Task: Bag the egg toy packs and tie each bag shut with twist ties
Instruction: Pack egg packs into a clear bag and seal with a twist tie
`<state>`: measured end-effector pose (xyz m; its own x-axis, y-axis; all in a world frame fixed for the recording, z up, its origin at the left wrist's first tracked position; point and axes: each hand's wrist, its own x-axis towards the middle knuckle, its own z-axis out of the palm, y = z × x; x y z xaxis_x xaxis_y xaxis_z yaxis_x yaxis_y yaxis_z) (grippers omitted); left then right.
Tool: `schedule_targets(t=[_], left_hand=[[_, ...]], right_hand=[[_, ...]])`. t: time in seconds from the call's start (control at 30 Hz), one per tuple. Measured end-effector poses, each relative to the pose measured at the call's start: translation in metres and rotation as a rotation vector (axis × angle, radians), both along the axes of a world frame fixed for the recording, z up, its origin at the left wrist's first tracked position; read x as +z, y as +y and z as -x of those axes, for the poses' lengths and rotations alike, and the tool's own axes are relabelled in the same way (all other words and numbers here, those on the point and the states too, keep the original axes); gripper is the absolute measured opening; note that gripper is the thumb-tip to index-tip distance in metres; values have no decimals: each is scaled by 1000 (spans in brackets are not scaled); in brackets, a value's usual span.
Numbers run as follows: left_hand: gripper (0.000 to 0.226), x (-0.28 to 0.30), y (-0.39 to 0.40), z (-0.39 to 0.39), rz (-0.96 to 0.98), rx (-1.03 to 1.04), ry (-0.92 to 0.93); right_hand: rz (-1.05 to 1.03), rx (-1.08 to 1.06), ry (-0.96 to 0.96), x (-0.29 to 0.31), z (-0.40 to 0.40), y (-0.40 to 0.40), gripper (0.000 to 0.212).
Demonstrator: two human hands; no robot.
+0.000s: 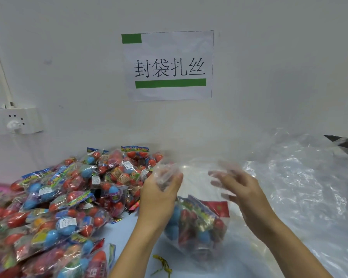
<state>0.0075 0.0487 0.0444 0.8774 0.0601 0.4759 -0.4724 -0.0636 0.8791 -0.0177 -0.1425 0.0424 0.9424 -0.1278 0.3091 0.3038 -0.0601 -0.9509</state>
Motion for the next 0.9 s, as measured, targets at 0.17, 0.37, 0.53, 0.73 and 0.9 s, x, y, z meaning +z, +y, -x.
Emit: schedule_targets(t=[0.17, 0.37, 0.53, 0.73, 0.9], left_hand=[[9, 3, -1, 0, -3, -22, -46], [2, 4, 1, 1, -30, -4, -72], [11, 7, -3, 1, -62, -15, -140], [8, 11, -3, 3, 47, -20, -144], [9, 8, -5, 3, 8, 8, -104]], right_hand=[[11, -79, -49, -1, 0, 10, 8], [31, -200, -111, 0, -1, 6, 41], [-39, -232, -173, 5, 0, 8, 16], [-76, -241, -201, 7, 1, 8, 4], [-33, -218, -128, 5, 1, 10, 19]])
